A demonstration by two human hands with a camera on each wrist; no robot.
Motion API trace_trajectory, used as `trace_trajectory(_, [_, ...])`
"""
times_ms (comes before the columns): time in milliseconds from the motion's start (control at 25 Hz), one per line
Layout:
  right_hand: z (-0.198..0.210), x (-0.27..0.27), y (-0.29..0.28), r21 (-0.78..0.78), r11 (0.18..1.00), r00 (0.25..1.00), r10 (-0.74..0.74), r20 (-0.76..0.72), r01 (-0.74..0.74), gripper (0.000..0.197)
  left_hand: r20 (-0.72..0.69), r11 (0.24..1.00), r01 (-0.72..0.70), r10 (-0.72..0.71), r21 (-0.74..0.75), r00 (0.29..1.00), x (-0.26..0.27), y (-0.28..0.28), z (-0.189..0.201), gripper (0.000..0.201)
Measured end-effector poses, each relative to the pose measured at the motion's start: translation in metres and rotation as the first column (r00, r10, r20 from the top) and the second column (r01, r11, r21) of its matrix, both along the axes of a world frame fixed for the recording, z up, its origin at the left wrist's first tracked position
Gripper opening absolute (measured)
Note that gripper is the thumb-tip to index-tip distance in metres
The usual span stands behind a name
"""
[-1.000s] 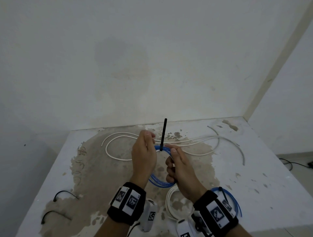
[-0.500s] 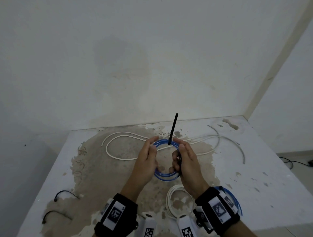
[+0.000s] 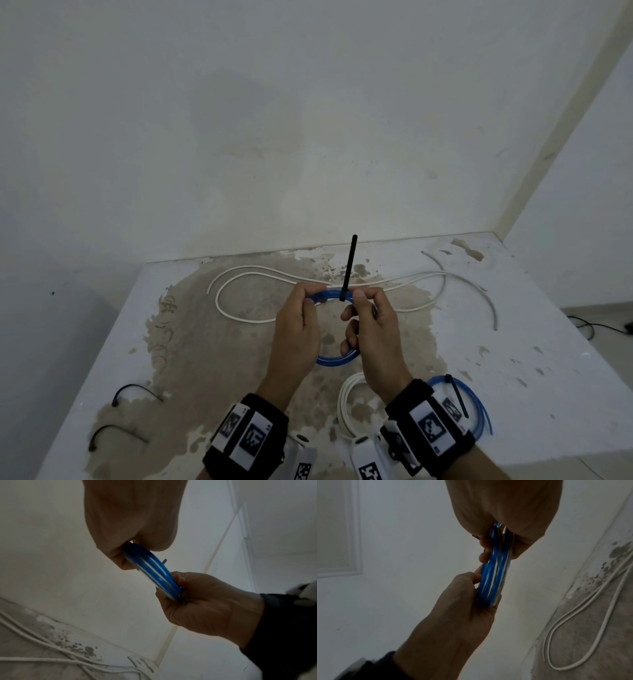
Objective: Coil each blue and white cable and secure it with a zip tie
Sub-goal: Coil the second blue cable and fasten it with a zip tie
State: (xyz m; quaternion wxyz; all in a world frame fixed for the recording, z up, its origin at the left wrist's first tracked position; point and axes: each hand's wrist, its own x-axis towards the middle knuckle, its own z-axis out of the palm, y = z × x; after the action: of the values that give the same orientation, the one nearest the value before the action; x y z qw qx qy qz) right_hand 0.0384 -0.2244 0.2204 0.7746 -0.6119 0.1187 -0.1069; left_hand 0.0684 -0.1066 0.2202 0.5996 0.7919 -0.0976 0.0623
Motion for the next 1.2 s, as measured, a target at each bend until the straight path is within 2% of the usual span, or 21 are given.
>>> trace_trajectory(120, [-0.001, 0.001, -0.003, -0.04, 0.998, 0.999, 0.041, -0.001, -0.041, 0.017, 0.016, 1.0, 0.005, -0.006, 0.015, 1.0, 0.001, 0.004, -0.001, 0.039])
trace_trajectory(240, [-0.002, 0.002, -0.004, -0.131, 0.99, 0.998, 0.054, 0.015, -0.052, 0.013, -0.051, 0.997, -0.07, 0.068, -0.039, 0.996, 0.007, 0.004, -0.003, 0.039])
trace_trajectory(320, [-0.005, 0.0, -0.003, -0.2, 0.979, 0.998, 0.053, 0.045, -0.043, 0.012, -0.032, 0.991, -0.119, 0.118, -0.054, 0.993, 0.008, 0.002, -0.003, 0.033])
trace_trajectory(400, [-0.007, -0.002, -0.002, -0.244, 0.969, 0.997, 0.05, 0.062, -0.034, 0.011, 0.042, 0.993, -0.121, 0.121, 0.015, 0.992, 0.005, 0.002, -0.002, 0.023])
trace_trajectory(520, [-0.008, -0.002, -0.005, -0.295, 0.955, 0.995, 0.064, 0.076, -0.039, 0.011, 0.138, 0.994, -0.058, 0.044, 0.098, 0.989, 0.006, 0.006, -0.004, 0.019])
trace_trajectory(600, [-0.008, 0.0, -0.006, -0.3, 0.953, 0.994, 0.072, 0.083, -0.044, 0.013, 0.153, 0.992, 0.024, -0.042, 0.121, 0.987, 0.008, 0.009, -0.002, 0.022])
trace_trajectory(720, [-0.008, 0.002, 0.0, -0.217, 0.975, 0.995, 0.069, 0.074, -0.052, 0.014, 0.054, 0.991, 0.13, -0.132, 0.038, 0.99, 0.007, 0.006, 0.001, 0.027])
trace_trajectory(800, [-0.008, 0.004, 0.002, -0.156, 0.987, 0.995, 0.056, 0.077, -0.044, 0.014, 0.031, 0.992, 0.125, -0.124, -0.008, 0.992, 0.005, 0.005, 0.0, 0.025])
trace_trajectory(960, [-0.009, 0.007, -0.006, -0.227, 0.973, 0.994, 0.057, 0.088, -0.036, 0.014, 0.173, 0.976, 0.116, -0.149, 0.186, 0.974, 0.009, 0.014, -0.005, 0.021])
trace_trajectory(1040, [-0.01, 0.008, -0.009, -0.211, 0.976, 0.995, 0.064, 0.071, -0.048, 0.016, 0.107, 0.97, 0.14, -0.163, 0.199, 0.981, 0.009, 0.014, -0.004, 0.017])
trace_trajectory(1200, [-0.017, 0.009, -0.009, -0.161, 0.98, 0.993, 0.118, -0.007, -0.118, 0.02, -0.155, 0.984, 0.174, -0.167, 0.026, 0.974, 0.014, 0.013, -0.001, 0.014])
